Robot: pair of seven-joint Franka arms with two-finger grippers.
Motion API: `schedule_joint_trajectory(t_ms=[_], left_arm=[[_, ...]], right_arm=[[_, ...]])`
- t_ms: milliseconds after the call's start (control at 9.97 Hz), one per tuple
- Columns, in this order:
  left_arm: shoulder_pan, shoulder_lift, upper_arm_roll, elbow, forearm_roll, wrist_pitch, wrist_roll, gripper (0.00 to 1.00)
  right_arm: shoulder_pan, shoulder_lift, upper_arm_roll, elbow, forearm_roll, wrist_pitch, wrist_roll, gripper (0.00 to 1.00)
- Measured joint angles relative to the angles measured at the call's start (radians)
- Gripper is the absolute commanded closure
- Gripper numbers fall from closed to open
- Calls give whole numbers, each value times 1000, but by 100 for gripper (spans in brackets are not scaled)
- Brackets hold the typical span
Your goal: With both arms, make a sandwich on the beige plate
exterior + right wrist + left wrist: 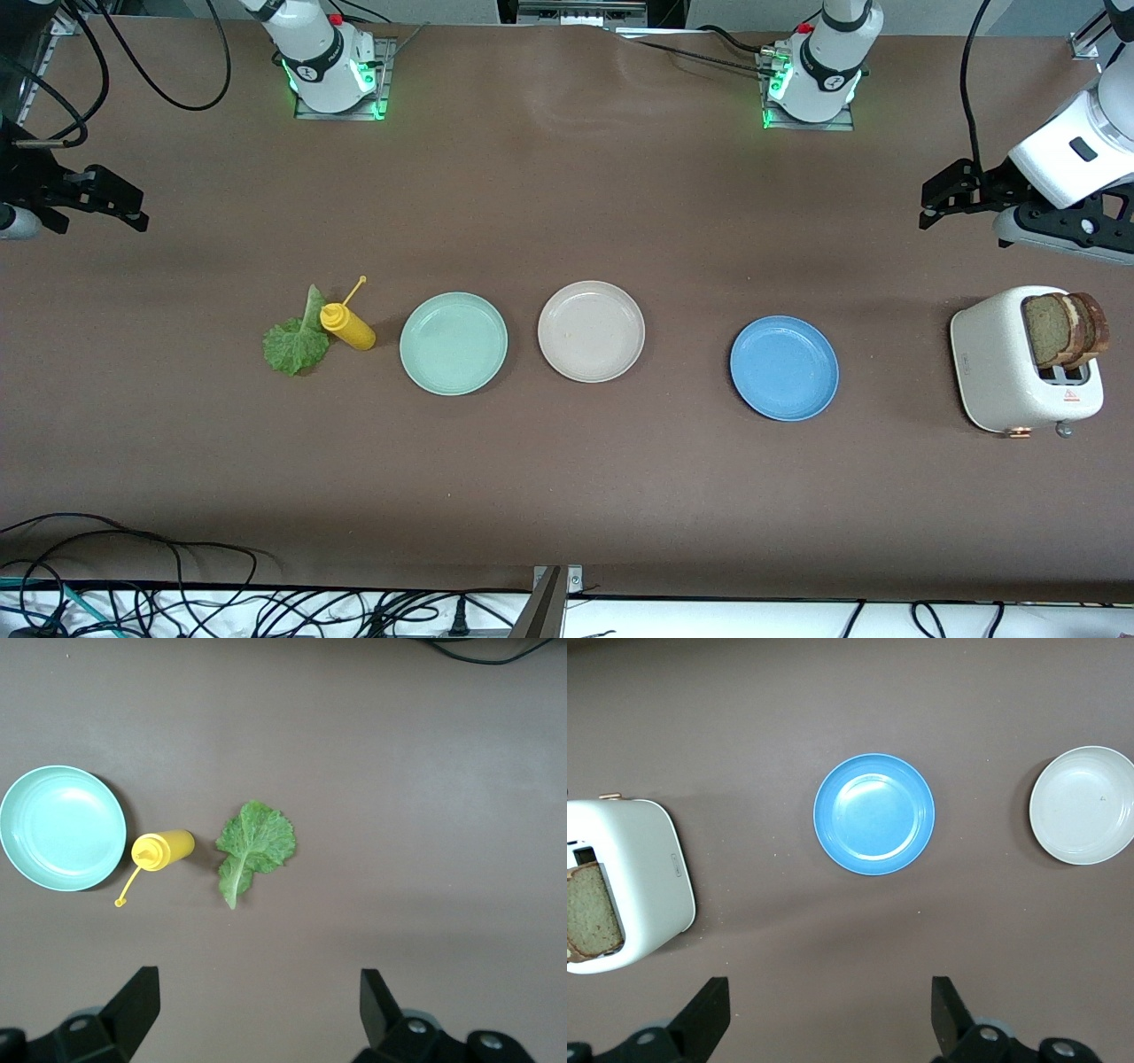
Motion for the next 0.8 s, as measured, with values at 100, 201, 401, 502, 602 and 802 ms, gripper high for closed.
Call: schedule_joint_trajectory(t_ms=[100, 201, 401, 502, 602, 802], left_arm=[[0, 0, 0, 0, 0, 0, 0, 0], [0, 0, -2, 0, 0, 0, 0, 0], [0, 0, -2, 1, 0, 0, 0, 0], [0, 0, -2, 3, 0, 0, 0, 0], [0, 0, -2, 8, 0, 0, 0, 0], [0, 0, -2, 21, 0, 0, 0, 0]], right_arm=[[0, 0, 0, 0, 0, -1, 0, 0], [0, 0, 0, 0, 1, -3, 0, 0], [0, 0, 0, 0, 1, -5, 0, 0], [0, 0, 0, 0, 1, -6, 0, 0], [0, 0, 0, 0, 1, -6, -1, 0], [0, 0, 0, 0, 1, -7, -1, 0]])
